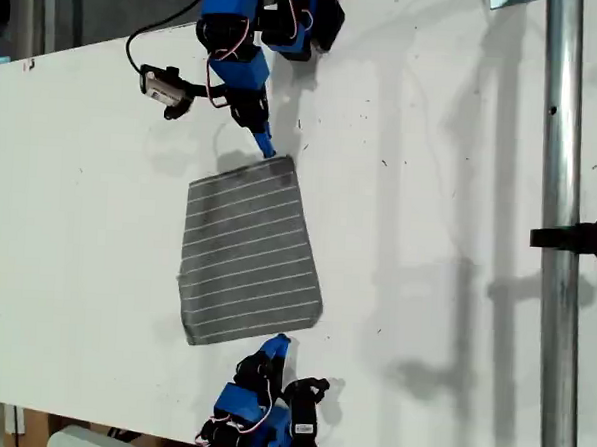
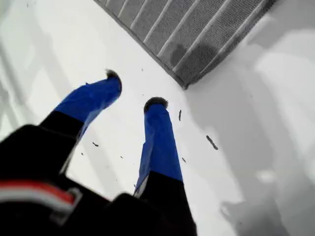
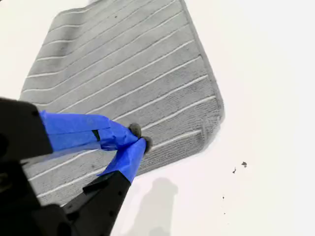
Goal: Grasp corners of a towel and fold twice.
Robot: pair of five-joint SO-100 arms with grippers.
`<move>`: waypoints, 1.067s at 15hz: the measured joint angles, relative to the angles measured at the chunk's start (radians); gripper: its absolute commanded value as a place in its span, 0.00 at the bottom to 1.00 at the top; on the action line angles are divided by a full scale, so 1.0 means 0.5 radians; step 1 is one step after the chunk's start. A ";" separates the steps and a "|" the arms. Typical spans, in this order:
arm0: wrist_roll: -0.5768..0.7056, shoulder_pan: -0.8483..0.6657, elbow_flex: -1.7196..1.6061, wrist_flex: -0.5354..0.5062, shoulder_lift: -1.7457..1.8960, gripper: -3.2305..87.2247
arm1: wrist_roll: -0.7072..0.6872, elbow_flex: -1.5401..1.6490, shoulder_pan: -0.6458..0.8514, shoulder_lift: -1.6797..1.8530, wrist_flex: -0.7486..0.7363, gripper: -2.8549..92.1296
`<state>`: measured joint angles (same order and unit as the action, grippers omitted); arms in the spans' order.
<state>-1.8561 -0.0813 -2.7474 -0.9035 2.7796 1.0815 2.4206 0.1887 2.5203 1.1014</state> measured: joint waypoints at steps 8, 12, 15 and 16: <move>-0.058 0.144 0.951 -0.647 -0.641 0.22 | -0.755 -1.098 0.255 -1.058 0.629 0.36; -0.049 0.190 1.586 -1.037 -1.071 0.22 | -0.957 -1.258 0.316 -1.258 0.712 0.37; -0.058 0.196 1.663 -1.049 -1.230 0.23 | -1.022 -1.239 0.313 -1.399 0.626 0.37; -0.080 0.202 1.663 -1.046 -1.261 0.23 | -1.025 -1.178 0.291 -1.466 0.531 0.37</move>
<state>-1.8960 0.0199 -1.9159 -1.4266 2.1491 0.5691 1.8316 0.3344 1.7871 1.3668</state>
